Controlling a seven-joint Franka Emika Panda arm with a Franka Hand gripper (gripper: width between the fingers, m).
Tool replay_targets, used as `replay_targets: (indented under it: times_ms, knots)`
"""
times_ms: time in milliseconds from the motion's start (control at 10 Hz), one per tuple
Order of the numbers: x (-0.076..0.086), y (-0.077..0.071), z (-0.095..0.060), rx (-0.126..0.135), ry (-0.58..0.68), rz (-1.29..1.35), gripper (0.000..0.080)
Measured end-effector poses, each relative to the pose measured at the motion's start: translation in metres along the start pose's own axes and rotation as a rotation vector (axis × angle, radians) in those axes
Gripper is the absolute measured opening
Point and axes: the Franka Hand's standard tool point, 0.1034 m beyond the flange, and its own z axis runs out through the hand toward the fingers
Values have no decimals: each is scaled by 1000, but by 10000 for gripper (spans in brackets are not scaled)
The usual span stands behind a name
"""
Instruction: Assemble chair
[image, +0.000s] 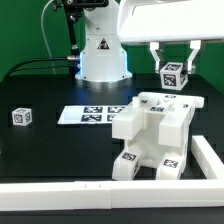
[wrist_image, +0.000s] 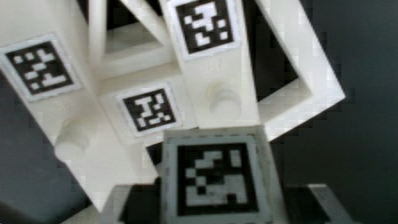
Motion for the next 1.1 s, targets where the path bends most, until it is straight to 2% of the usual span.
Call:
replay_targets:
  times_ms: [200, 300, 800, 900, 1100]
  knots:
    - [-5, -10, 6, -1, 47, -105, 284]
    - [-4, -15, 3, -5, 60, -123, 284]
    - [-5, -14, 7, 1, 59, -138, 284]
    - [-3, -15, 4, 4, 63, -170, 284]
    - [0, -17, -3, 24, 88, -200, 284]
